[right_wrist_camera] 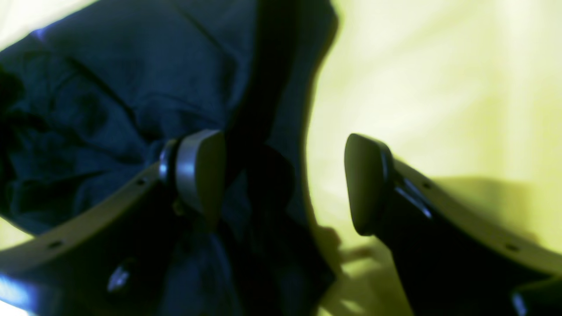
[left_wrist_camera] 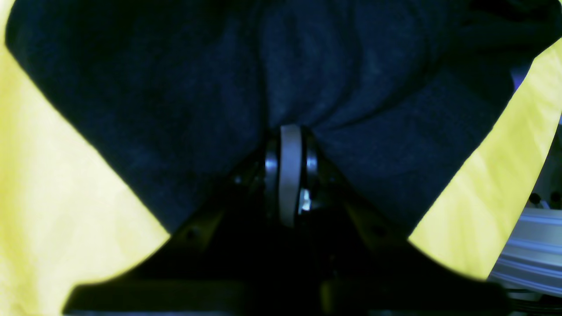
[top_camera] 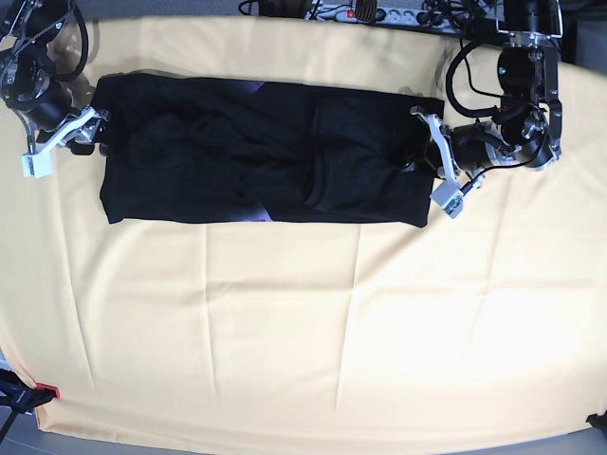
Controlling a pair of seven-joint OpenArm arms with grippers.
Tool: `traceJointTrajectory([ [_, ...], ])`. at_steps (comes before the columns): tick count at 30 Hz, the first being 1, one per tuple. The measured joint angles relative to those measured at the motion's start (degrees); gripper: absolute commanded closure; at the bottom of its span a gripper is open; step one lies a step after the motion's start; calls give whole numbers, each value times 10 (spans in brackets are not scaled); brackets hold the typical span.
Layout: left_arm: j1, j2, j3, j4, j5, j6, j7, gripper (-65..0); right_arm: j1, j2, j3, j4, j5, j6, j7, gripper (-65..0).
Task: Fold the T-shirt properly
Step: 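Grasp the strip end with the left gripper and fold it toward the right gripper, then release the shirt and lift both grippers away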
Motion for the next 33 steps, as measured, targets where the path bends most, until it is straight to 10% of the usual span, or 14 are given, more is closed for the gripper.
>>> traceJointTrajectory([
  [7,0,0,0,0,-11,3,3,0,14,0,0,-105,176,70,-52,-444],
  [15,0,0,0,0,-13,4,3,0,15,-29,0,-123,212,75,-73,-432],
  [23,0,-2,0,0,-19,4,5,0,41,-45,0,-124,202,75,-86,0],
  [33,-7,-1,-72,4,-126,21,32,0,77,-9,0,-108,152,73,-93,0],
])
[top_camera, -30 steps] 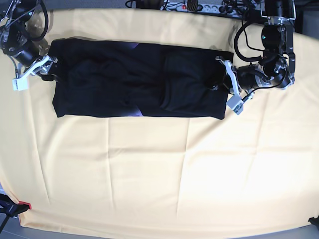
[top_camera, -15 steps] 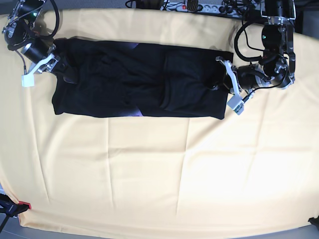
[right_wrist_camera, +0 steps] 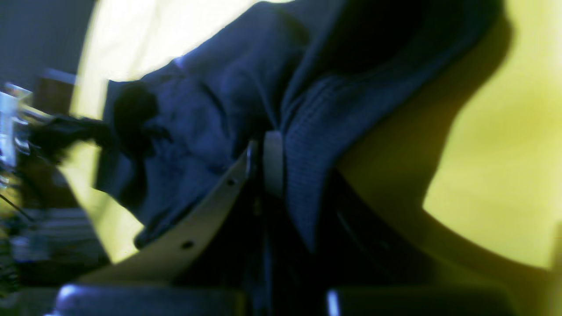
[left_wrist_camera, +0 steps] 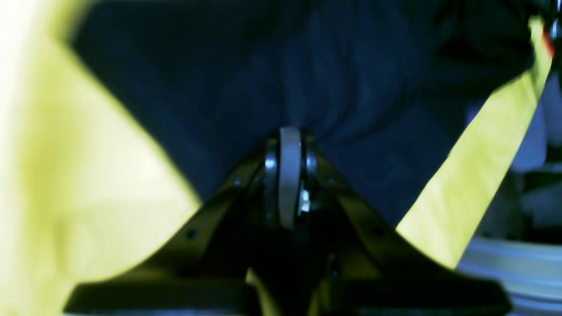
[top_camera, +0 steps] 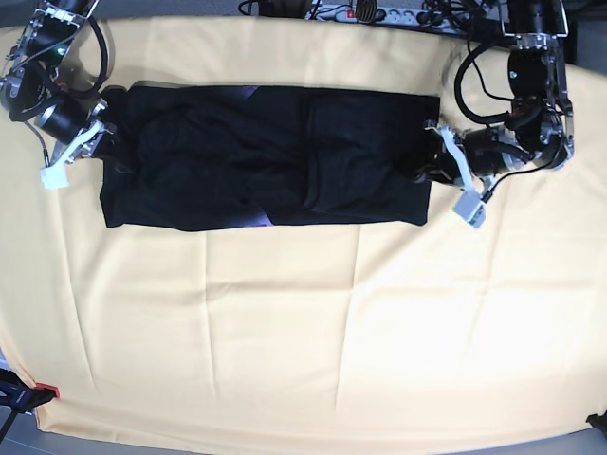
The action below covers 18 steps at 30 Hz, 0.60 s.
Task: Fold the T-shirt properly
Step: 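Release the shirt and lift both grippers away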
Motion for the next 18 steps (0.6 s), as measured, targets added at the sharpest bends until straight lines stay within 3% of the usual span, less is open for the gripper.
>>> traceJointTrajectory([
  [3,-1,0,-54,2,-12,1,-1,-51,-1,19,9,31,-29,0,-3,0],
  [7,2,0,-109,2,-12,0,1,-52,0,43,30,88,-87,0,-1,0],
  [11,9,0,-129,2,-12,1,5,-52,-2,46,34,169,-173,-7,4,0],
  [15,31,4,-130,2,-12,1,5,-52,-6,46,33,259,-156,-40,5,0],
  [18,42,12,-127,2,-12,1,5,-52,-5,26,34,309,-79,-39,-2,0],
])
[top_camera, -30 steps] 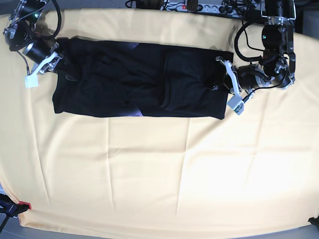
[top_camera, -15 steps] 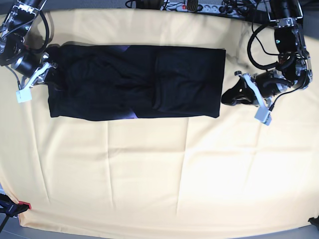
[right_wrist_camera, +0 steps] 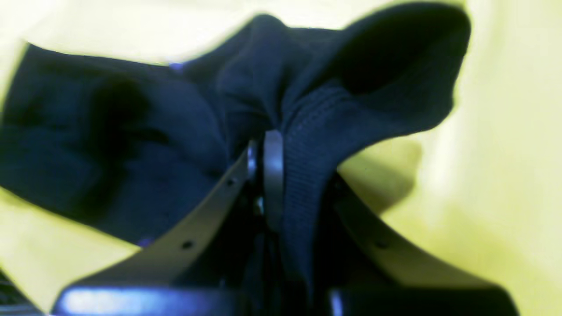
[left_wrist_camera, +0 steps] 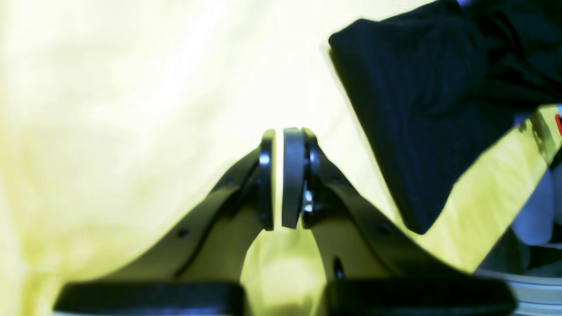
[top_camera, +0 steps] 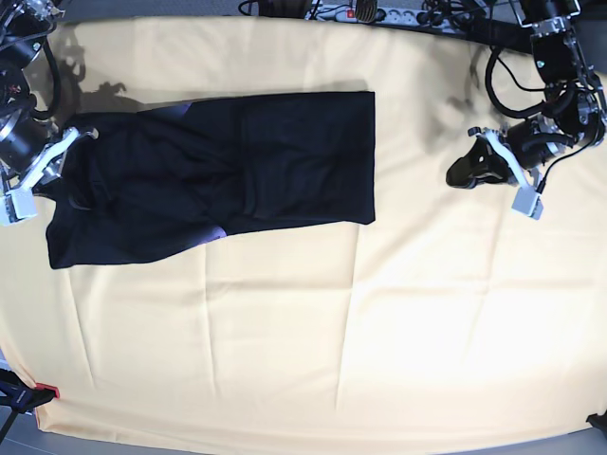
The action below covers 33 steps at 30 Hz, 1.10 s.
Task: Fold the T-shirt properly
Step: 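Release the shirt and lift both grippers away, then grasp the folded bundle with the right gripper and fold it over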
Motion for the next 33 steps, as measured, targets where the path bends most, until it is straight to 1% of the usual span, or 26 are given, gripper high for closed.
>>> traceJointTrajectory([
  [2,7,5,0,0,0,0,0,-52,0,-32,0,18,70,21,-16,0],
  [4,15,6,0,0,0,0,-1,-52,0,-68,-4,21,118,28,-39,0],
  [5,17,6,0,0,0,0,0,-52,0,-84,-11,21,125,31,-49,0],
  [7,18,6,0,0,0,0,0,-52,0,-111,-41,20,128,39,-51,0],
  [11,16,6,0,0,-15,0,-2,-52,0,-157,-127,20,123,39,-56,0],
  [12,16,6,0,0,-14,0,-2,-52,0,-166,-148,20,113,39,-57,0],
  [14,17,6,0,0,-15,0,-2,-52,0,-183,-190,20,69,39,-55,0],
  [16,17,6,0,0,-15,0,-2,-52,0,-193,-230,20,15,39,-33,0],
  [19,17,6,0,0,-15,0,-2,-52,0,-195,-290,20,-68,39,18,0],
  [21,17,6,0,0,-15,0,-2,-52,0,-194,-330,20,-111,39,43,0],
  [23,17,6,0,0,-15,0,-2,-52,0,-194,-372,18,-138,39,58,0],
  [25,17,6,0,0,-20,0,-2,-52,0,-195,-414,10,-149,39,66,0],
  [26,17,6,0,0,-26,0,-2,-52,0,-196,-433,4,-156,39,74,-57],
  [29,17,5,0,0,-41,0,-2,-52,2,-195,-476,-3,-175,39,113,-368],
  [30,17,4,0,0,-43,0,-2,-52,7,-195,-485,-3,-169,39,120,-442],
  [31,17,4,0,0,-45,0,-2,-52,16,-195,-495,-3,-164,39,124,-481],
  [33,16,4,0,0,-45,-4,-2,-52,40,-195,-511,-2,-154,39,123,-484],
])
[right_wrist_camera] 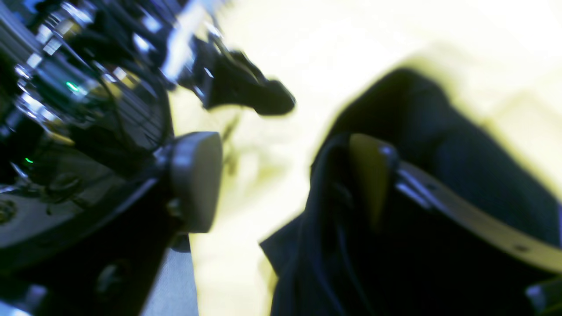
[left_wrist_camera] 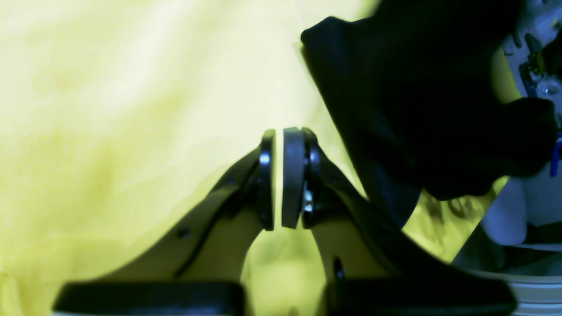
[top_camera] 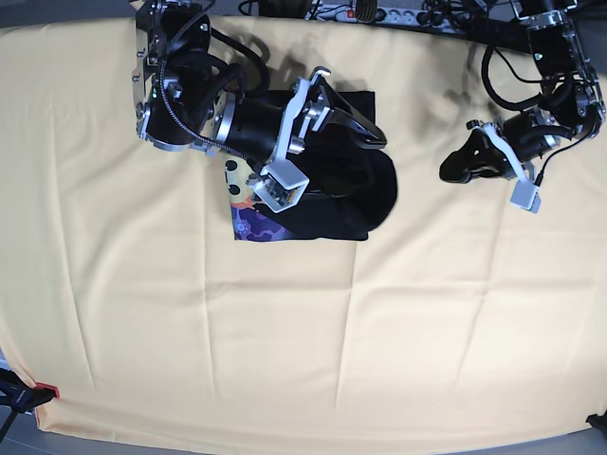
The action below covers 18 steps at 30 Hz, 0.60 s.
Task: Fold the T-shirt properly
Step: 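Grasp the folded bundle with the right gripper and fold it over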
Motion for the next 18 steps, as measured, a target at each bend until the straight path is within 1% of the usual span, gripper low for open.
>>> traceJointTrajectory([
  [2,0,-1,0,0,0,-4,0,-52,24,-1,-4,3,4,0,0,-484],
  [5,0,-9,0,0,-3,-4,6,-52,54,0,3,15,-2,0,-20,-484],
  [6,0,-14,0,0,-12,-4,13,-51,63,0,11,16,0,0,-26,-483],
  [7,0,-22,0,0,-25,-4,14,-37,68,0,21,16,-3,0,-26,-473],
  [8,0,-30,0,0,-40,-11,24,0,71,-1,32,16,-11,0,-26,-428],
  [9,0,-40,0,0,-70,-28,43,0,75,0,46,16,-22,0,-28,-329],
  [10,0,-49,0,1,-111,-43,66,0,80,0,60,16,-43,0,-29,-183],
  [11,0,-56,0,4,-155,-56,90,0,86,1,73,16,-67,0,-30,-23],
  [12,0,-59,0,14,-185,-68,114,0,91,8,82,16,-88,-1,-20,0],
  [13,0,-60,0,29,-181,-73,122,0,91,18,90,12,-108,0,14,0],
  [15,1,-61,3,67,-175,-74,129,0,90,41,96,-12,-144,0,82,0],
  [16,2,-63,11,88,-178,-74,128,0,93,50,95,-33,-166,0,95,0],
  [18,-2,-66,43,123,-180,-74,126,0,108,65,90,-85,-179,0,94,0],
])
